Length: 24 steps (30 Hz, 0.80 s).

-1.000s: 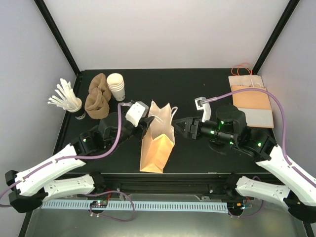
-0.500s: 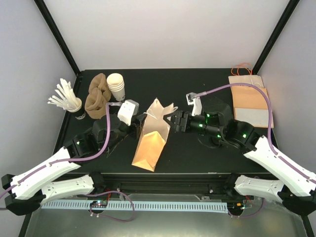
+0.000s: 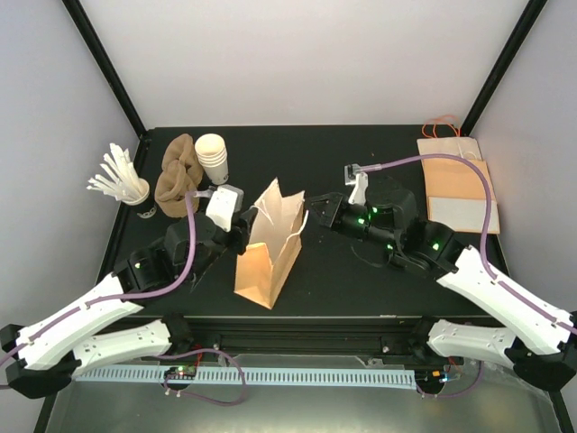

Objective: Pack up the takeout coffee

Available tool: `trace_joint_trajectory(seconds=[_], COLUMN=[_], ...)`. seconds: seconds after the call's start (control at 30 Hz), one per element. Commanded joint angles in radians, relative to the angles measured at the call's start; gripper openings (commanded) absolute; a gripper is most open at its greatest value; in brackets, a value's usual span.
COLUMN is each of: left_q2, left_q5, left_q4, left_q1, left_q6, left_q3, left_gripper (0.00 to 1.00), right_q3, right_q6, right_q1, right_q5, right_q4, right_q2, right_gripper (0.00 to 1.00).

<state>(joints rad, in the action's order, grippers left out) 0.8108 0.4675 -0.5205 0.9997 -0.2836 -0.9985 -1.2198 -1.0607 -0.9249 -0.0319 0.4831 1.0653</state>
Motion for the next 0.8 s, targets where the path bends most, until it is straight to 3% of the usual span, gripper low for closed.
trace_joint_trajectory(seconds=[0.0, 0.3, 0.5, 0.63, 0.77], left_q2=[-0.018, 0.044, 0.102, 0.170, 0.262], left_q5=[0.104, 0.036, -0.147, -0.287, -0.512], left_q4=[-0.033, -0.087, -0.139, -0.173, -0.224], left_q1=[-0.041, -0.207, -0.371, -0.417, -0.451], left_q6=[-0.037, 0.016, 0.053, 0.072, 0.064], left_q3=[-0.014, -0.081, -0.140, -0.203, -0.285], left_gripper=[0.42, 0.46, 0.48, 0.55, 0.58], right_q3=[0.031, 0.068, 0.049, 0.040, 0.025], right_q6=[-0.033, -0.023, 0.027, 0.059, 0.093], right_q1=[0.003, 0.003, 0.005, 0.004, 0.005], right_q5=[0.042, 0.021, 0.030, 0.018, -0.002], right_q4=[-0.068, -0.033, 0.021, 0.038, 0.051], right_q2=[-0.051, -0.056, -0.049, -0.044, -0.031], right_gripper=[0.01, 0.01, 0.01, 0.01, 0.01])
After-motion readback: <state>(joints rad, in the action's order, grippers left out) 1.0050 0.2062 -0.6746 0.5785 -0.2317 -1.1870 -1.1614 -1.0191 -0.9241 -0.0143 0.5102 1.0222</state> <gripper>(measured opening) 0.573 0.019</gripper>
